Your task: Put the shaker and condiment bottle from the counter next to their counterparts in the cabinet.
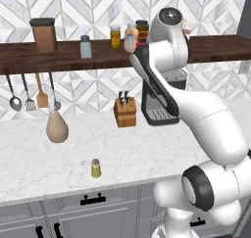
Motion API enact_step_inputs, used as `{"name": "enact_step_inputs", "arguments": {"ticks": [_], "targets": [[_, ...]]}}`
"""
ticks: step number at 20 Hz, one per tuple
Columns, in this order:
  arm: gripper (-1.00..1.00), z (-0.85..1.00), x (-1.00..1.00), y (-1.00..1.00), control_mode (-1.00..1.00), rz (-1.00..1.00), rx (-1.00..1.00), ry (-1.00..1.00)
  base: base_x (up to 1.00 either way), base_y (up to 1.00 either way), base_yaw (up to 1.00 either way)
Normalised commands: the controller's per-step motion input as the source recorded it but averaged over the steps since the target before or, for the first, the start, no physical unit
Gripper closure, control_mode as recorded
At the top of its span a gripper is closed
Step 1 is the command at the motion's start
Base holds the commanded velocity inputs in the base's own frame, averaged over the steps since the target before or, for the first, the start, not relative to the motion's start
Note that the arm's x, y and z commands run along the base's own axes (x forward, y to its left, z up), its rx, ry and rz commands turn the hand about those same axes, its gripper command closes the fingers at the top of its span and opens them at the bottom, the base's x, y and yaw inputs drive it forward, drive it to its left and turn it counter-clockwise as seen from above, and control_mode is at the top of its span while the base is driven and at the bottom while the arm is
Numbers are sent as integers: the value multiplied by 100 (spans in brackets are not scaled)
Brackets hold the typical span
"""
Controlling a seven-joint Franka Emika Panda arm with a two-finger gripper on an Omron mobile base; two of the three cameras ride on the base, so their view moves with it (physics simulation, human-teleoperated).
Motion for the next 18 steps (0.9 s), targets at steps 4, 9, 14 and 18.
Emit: {"name": "enact_step_inputs", "arguments": {"ticks": [4, 9, 14, 18], "targets": [[100, 43, 0, -16, -100, -4, 0, -5, 0, 0, 0], [100, 28, 1, -3, -100, 0, 5, 0, 0, 0, 0], [100, -12, 20, -4, -100, 0, 11, 7, 0, 0, 0], [100, -22, 28, -3, -100, 0, 3, 5, 0, 0, 0]]}}
